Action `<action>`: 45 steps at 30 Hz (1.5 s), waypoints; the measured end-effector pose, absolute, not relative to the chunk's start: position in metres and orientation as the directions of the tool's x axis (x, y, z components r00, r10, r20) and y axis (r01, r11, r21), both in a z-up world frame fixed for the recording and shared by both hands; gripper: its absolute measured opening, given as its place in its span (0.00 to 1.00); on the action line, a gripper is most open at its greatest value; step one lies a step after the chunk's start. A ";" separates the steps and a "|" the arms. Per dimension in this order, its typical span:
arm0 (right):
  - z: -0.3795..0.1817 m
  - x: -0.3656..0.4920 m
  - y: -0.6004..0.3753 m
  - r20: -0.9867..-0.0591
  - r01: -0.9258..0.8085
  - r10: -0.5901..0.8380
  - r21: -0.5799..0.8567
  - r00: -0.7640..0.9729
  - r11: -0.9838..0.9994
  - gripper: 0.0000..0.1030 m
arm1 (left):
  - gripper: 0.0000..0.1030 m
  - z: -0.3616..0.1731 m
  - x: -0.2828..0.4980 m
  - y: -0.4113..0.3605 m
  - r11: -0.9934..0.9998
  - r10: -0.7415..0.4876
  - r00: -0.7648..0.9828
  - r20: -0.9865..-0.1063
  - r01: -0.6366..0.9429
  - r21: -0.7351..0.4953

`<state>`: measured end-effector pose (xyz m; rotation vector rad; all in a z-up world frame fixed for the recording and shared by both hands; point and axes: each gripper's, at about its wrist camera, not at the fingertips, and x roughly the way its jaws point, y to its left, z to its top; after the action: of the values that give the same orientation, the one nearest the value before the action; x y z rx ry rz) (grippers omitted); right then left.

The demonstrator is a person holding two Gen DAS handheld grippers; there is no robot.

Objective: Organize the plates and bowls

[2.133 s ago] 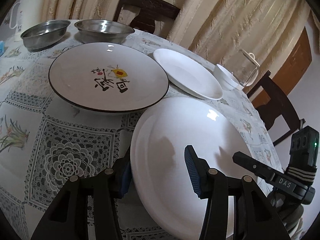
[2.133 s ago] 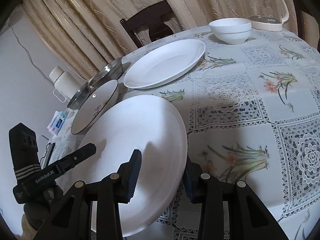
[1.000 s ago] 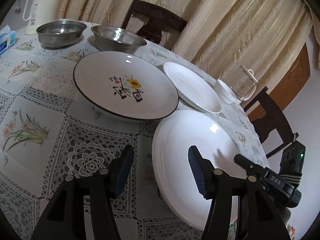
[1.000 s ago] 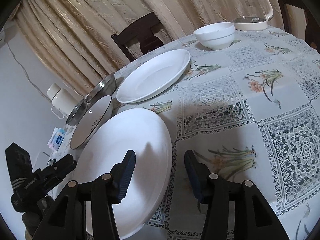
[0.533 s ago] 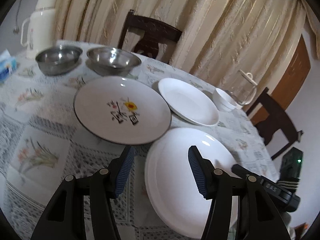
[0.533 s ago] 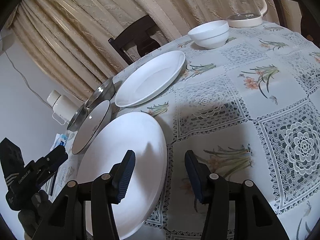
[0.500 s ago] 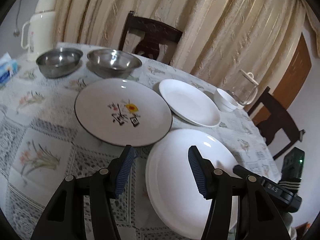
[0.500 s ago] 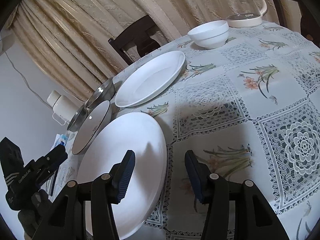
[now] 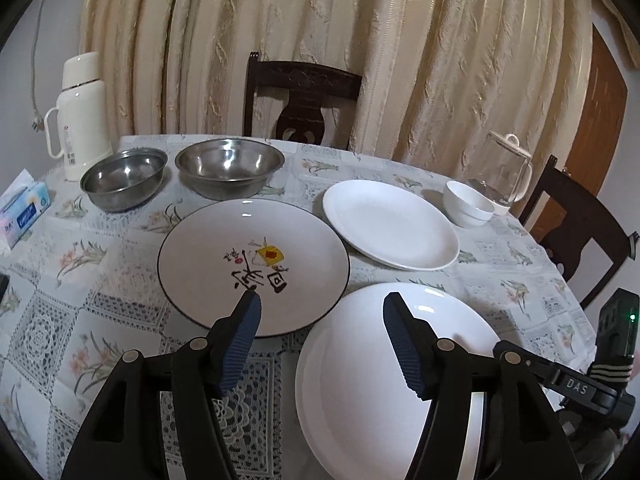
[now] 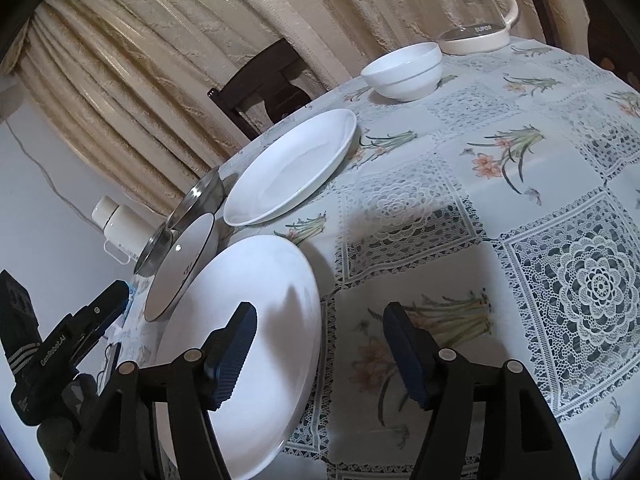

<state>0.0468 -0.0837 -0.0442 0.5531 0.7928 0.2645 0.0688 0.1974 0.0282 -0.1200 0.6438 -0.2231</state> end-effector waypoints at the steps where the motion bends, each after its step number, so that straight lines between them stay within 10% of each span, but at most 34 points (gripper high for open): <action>1: -0.044 0.047 -0.084 -0.599 -0.019 0.423 0.562 0.680 0.827 0.67 | 0.64 0.028 0.069 0.197 0.970 -0.242 0.777 -0.581 0.169 -0.177; 24: -0.037 0.058 -0.092 -0.624 0.013 0.430 0.576 0.652 0.817 0.67 | 0.68 0.023 0.098 0.187 0.971 -0.239 0.754 -0.612 0.197 -0.136; 45: -0.015 0.133 -0.110 -0.610 0.045 0.429 0.607 0.666 0.793 0.67 | 0.68 0.027 0.248 0.188 0.893 -0.448 0.538 -0.714 0.230 -0.387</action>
<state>0.1329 -0.1102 -0.0151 0.6324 0.8244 0.2340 0.2480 0.1882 0.0268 -0.2594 0.9195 -0.4086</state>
